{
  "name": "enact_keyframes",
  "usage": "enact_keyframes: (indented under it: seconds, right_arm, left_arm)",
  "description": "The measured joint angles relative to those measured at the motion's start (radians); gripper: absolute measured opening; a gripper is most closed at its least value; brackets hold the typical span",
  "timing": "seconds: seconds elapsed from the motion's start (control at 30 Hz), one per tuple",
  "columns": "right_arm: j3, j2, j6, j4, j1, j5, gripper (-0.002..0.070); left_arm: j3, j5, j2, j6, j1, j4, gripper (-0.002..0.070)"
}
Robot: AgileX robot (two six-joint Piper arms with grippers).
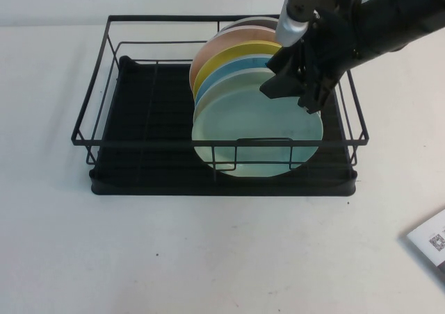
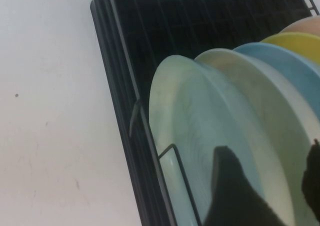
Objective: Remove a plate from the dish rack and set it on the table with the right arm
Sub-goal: Grasp the plate from the shelf
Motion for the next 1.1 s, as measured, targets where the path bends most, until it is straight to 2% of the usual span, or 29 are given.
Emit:
enact_keyframes:
  seconds: [0.7,0.8,1.1]
  right_arm:
    - [0.0,0.092,0.0,-0.052,0.0,-0.052,0.0285]
    - [0.0,0.095,0.0,-0.052,0.0,-0.061,0.0262]
    - [0.0,0.099,-0.008,-0.059,0.0,-0.089,0.013]
  left_arm:
    - [0.0,0.0,0.0,0.0,0.0,0.0,-0.0004]
    - [0.0,0.0,0.0,0.0,0.0,0.0,-0.0004]
    - [0.0,0.0,0.0,0.0,0.0,0.0,-0.0004]
